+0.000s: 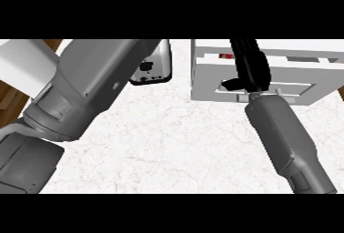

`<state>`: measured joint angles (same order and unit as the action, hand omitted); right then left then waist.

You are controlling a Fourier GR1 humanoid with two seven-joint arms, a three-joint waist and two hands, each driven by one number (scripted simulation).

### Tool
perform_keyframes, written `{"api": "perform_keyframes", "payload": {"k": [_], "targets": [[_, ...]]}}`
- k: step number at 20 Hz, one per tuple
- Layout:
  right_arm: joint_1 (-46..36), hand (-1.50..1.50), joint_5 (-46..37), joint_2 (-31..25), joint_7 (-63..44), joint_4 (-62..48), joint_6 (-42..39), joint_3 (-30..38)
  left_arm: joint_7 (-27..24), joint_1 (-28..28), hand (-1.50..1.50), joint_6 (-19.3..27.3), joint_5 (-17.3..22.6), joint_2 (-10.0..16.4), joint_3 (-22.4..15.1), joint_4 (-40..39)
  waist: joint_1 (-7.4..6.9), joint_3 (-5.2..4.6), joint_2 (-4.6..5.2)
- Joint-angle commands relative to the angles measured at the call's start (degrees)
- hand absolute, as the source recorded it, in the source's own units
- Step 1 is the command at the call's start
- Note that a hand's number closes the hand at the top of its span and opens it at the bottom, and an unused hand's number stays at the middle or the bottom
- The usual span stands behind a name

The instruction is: Pick up the can, place it into the drawer and close the drawer

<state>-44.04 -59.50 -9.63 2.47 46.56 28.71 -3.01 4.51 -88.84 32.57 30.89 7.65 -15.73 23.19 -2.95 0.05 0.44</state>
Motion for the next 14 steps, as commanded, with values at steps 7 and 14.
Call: {"api": "perform_keyframes", "payload": {"k": [7,14], "targets": [[-16.2,-1.5,-1.5,-0.5,0.2,-18.0,6.9,5.3,3.6,6.5,-1.5,-2.0,-1.4,4.9,-1.1,8.8,-1.96,-0.03,0.2],[-23.1,-1.5,-2.5,-1.9,-0.4,-24.5,8.7,6.8,5.5,12.1,-1.5,-1.8,-2.3,6.0,-2.8,14.9,-3.33,-0.03,0.37]]}}
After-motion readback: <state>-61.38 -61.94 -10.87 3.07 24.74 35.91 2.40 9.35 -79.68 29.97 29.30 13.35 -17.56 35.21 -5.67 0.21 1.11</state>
